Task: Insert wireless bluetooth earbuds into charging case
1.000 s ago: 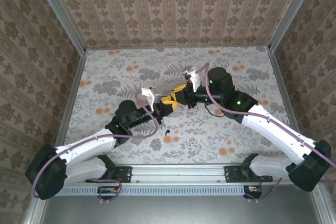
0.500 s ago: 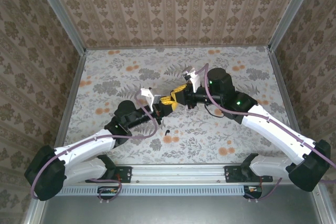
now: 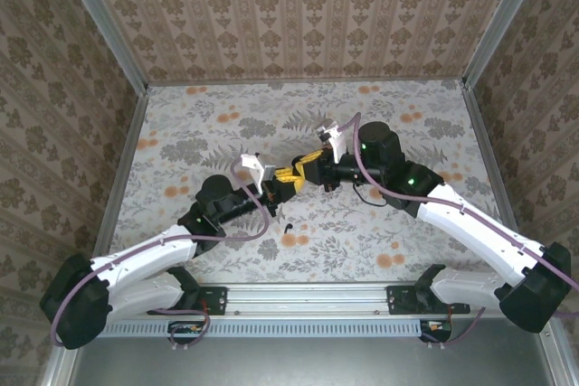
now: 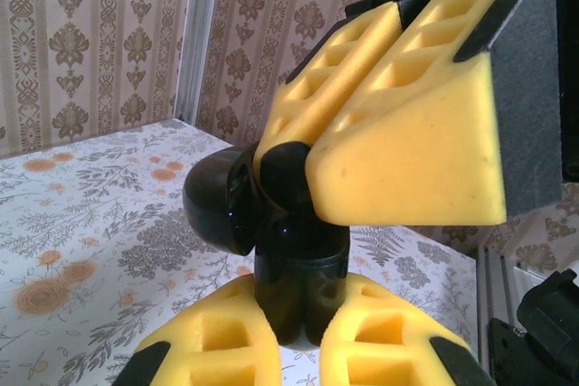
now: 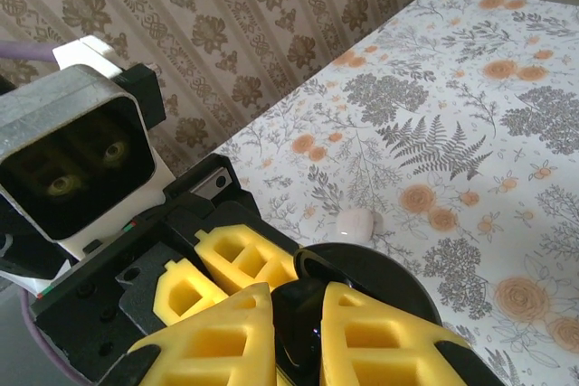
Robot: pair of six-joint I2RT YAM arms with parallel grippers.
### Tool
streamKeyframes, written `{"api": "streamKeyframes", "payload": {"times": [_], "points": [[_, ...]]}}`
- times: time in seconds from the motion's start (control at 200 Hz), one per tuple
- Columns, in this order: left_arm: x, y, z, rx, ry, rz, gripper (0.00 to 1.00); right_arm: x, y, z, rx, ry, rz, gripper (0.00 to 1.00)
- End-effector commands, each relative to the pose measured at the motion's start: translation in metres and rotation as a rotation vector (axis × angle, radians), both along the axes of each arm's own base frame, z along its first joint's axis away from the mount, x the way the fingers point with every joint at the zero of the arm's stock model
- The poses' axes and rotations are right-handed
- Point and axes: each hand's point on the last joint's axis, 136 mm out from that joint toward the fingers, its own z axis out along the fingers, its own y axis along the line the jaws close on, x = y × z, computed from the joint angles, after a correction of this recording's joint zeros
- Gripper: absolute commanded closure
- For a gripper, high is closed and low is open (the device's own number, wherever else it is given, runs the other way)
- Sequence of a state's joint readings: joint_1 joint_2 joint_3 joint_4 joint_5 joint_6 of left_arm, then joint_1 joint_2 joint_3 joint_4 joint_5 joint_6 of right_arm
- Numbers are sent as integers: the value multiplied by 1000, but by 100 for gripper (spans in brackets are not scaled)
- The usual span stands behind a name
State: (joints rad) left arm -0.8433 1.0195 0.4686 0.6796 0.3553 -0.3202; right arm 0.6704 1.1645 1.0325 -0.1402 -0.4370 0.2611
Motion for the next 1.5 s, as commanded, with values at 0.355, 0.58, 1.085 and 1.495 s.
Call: {"api": "streamKeyframes", "payload": {"times": [0.355,0.58,1.085,1.495], "points": [[-6,4,30,-75,-84,-3,100,1,-3,-15,8,69,-39,78],[-6,4,30,-73,-86,-2,100,2,-2,-15,5,74,-39,75],[-6,4,27,-62,-81,-2,100,2,-4,5,32,70,-52,65],[-6,4,22,-48,-79,-1,100,-6,-20,49,23,20,-91,59]]}}
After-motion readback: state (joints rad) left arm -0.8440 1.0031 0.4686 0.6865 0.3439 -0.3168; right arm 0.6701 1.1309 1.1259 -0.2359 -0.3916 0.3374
